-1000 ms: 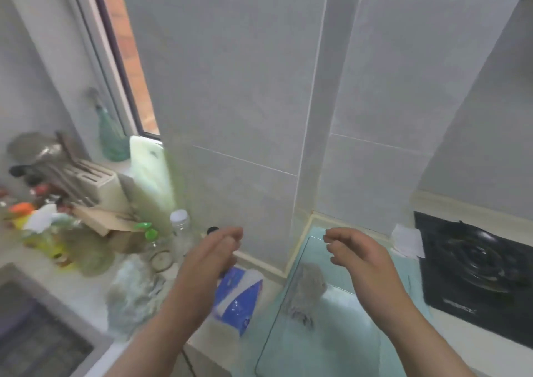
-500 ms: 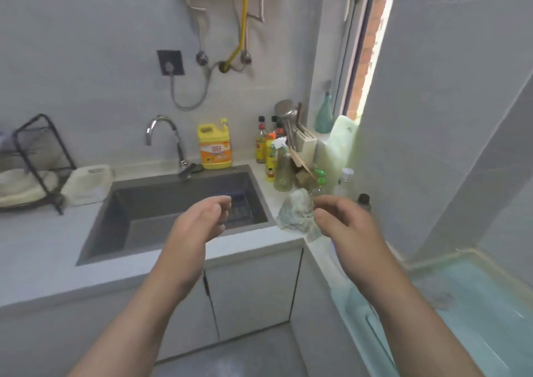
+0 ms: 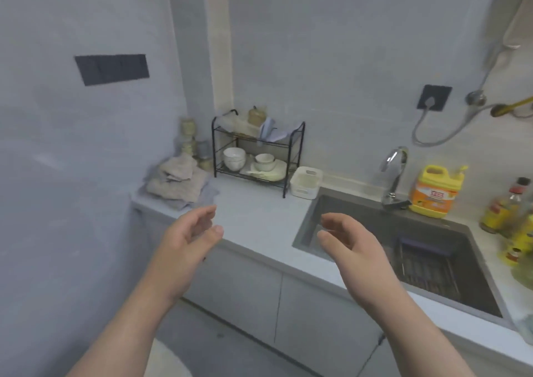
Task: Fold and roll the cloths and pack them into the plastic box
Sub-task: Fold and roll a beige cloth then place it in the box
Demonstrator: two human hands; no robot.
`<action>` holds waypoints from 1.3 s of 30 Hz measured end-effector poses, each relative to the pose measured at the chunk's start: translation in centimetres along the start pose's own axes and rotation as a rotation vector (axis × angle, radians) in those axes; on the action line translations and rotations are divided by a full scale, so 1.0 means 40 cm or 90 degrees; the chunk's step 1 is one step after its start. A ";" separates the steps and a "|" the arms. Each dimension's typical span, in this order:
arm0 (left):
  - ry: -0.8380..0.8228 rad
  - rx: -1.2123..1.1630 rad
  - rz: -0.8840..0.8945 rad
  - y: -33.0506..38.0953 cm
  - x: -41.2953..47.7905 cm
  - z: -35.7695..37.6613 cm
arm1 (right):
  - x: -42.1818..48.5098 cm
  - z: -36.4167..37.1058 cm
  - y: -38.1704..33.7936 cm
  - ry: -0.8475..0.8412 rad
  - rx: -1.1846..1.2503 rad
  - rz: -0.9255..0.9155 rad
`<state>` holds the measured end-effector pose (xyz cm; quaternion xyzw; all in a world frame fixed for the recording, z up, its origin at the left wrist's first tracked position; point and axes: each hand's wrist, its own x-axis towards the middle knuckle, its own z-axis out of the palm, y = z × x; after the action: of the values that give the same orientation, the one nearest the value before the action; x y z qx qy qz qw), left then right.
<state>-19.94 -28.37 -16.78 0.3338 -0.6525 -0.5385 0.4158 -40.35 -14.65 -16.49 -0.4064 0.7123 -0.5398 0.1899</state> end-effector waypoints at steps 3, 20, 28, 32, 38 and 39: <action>0.047 -0.011 -0.018 -0.035 0.068 -0.143 | 0.083 0.143 -0.023 -0.038 0.008 0.008; 0.157 0.020 -0.110 -0.273 0.624 -0.253 | 0.673 0.450 0.080 -0.140 0.013 0.034; 0.226 0.044 -0.170 -0.348 0.905 -0.237 | 1.004 0.555 0.133 -0.238 0.007 0.019; 0.247 0.049 -0.190 -0.352 1.005 -0.254 | 1.112 0.612 0.136 -0.282 -0.009 0.020; 0.244 0.092 -0.222 -0.385 1.184 -0.321 | 1.262 0.702 0.133 -0.308 -0.016 0.029; 0.238 0.106 -0.229 -0.403 1.219 -0.341 | 1.285 0.723 0.135 -0.309 -0.021 0.032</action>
<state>-28.89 -80.42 -22.62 0.5711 -0.5369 -0.4770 0.3976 -52.54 -72.26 -22.80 -0.5097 0.6641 -0.4098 0.3622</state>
